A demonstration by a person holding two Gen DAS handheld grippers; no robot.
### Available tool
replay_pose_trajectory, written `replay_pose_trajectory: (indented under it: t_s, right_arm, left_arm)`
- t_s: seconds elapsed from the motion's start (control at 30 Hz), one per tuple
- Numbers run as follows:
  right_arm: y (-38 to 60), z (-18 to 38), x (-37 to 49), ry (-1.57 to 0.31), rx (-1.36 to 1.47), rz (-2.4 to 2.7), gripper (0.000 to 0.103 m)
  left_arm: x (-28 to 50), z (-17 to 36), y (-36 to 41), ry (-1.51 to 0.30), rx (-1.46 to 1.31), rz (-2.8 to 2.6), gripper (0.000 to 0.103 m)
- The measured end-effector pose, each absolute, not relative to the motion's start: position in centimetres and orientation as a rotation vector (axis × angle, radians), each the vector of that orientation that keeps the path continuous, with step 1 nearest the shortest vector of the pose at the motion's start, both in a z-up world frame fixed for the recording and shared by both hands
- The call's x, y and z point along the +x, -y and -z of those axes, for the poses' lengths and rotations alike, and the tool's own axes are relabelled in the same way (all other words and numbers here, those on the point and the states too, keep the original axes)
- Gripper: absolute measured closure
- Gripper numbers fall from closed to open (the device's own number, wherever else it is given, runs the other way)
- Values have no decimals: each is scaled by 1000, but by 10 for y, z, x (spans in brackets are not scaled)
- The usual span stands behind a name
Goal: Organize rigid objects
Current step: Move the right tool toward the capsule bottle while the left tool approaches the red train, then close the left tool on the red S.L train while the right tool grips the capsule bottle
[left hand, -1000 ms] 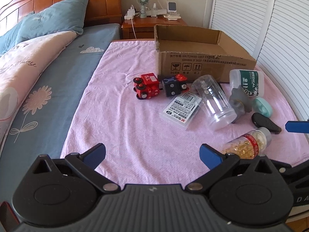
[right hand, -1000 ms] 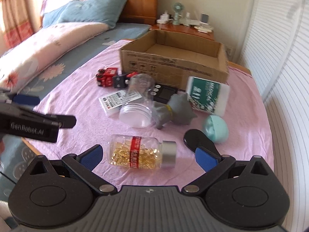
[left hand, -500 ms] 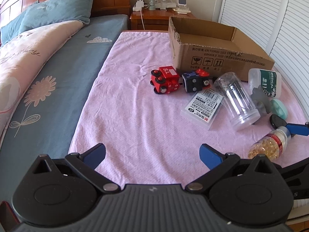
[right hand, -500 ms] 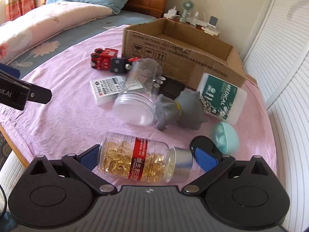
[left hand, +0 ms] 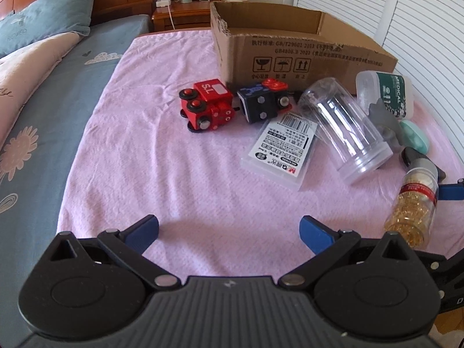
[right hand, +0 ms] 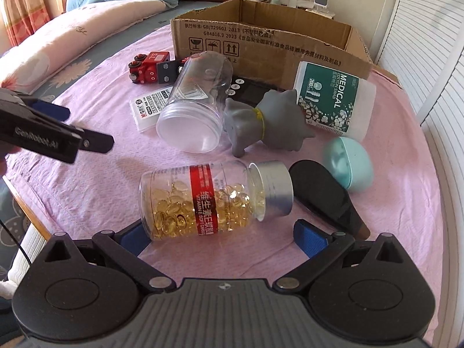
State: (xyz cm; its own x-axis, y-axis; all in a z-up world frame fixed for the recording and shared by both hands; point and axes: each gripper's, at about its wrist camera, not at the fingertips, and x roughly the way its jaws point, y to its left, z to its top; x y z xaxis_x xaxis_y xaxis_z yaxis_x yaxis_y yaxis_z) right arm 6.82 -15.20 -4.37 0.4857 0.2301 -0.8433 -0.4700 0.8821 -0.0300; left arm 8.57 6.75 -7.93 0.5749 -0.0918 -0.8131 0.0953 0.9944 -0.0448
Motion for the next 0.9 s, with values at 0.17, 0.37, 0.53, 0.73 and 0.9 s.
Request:
replay_pose_trajectory:
  t_s: [0.17,0.37,0.53,0.73,0.9]
  right_arm:
    - [152,44,69,-970,-268,-436,0]
    - [152,43,68,-967,-264,-428,0]
    - [154,44,65,-951,-261,-430,0]
    - [153,44,65,-951,-260,-430,0]
    - [153,44,66,-955,-262,-431,0]
  left_arm:
    - [82,81,-66,-918,55,164,0]
    - [85,81,-77,-913,91,228,0]
    - [96,76,-85,-922,141,271,1]
    - [123,50,-107,-828,125,358,1]
    - [161,44,-107,-766,185,447,1]
